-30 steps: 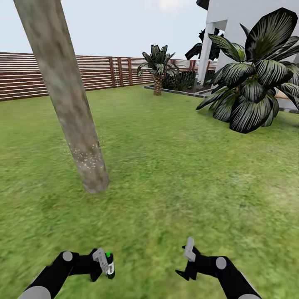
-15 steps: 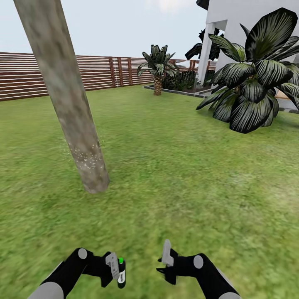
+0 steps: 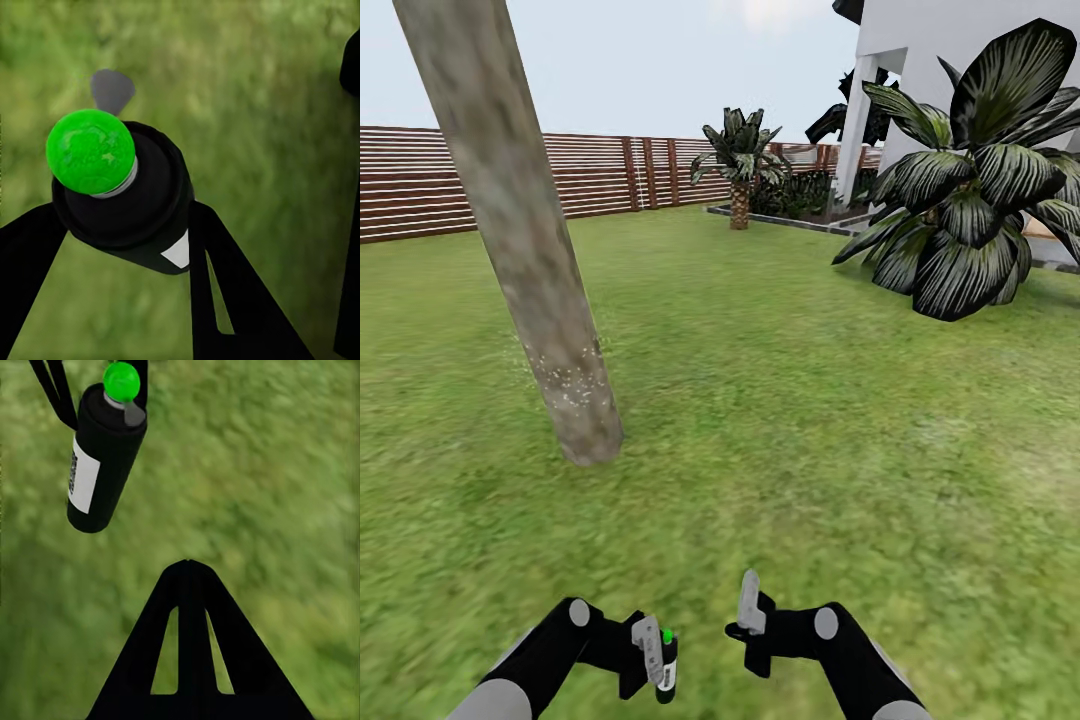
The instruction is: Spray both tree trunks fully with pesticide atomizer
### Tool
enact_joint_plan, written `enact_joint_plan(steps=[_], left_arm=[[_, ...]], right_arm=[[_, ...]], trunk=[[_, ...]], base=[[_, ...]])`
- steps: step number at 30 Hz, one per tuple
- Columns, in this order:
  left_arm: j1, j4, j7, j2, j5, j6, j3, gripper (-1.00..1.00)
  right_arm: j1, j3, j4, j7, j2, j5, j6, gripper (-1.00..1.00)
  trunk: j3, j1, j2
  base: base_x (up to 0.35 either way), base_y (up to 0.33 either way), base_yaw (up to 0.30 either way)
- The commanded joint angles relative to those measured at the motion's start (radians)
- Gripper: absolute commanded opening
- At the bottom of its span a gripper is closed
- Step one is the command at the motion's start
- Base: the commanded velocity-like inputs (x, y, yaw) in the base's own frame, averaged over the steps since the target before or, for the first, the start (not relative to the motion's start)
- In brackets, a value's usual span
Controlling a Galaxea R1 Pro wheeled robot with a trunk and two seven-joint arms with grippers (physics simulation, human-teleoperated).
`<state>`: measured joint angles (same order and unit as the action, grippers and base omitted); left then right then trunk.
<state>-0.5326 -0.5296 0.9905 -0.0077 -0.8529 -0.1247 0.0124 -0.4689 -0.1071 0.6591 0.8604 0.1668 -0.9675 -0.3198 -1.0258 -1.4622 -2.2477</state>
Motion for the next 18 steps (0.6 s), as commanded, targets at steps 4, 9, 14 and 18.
enact_joint_plan(steps=[4,9,14,18], left_arm=[[0.001,-0.001,-0.004,-0.001,-0.009,-0.012,0.004,-1.00],[0.005,-0.001,-0.039,-0.007,-0.007,-0.012,0.004,-1.00],[0.009,-0.001,-0.077,-0.026,-0.006,-0.013,0.004,-1.00],[0.010,0.001,-0.097,-0.037,-0.005,-0.013,0.004,-1.00]], right_arm=[[-0.001,-0.007,0.009,0.006,0.008,-0.007,-0.005,-1.00],[-0.001,-0.006,0.021,0.006,0.008,-0.007,-0.003,-1.00],[-0.001,-0.006,0.022,0.006,0.008,-0.007,-0.002,-1.00],[-0.001,-0.006,0.022,0.006,0.008,-0.007,-0.002,-1.00]], trunk=[[-0.001,0.000,0.000],[-0.001,0.000,0.000],[-0.001,0.000,0.000],[-0.001,0.000,0.000]], base=[[0.000,0.000,0.000],[0.000,0.000,0.000],[0.000,0.000,0.000],[0.000,0.000,0.000]])
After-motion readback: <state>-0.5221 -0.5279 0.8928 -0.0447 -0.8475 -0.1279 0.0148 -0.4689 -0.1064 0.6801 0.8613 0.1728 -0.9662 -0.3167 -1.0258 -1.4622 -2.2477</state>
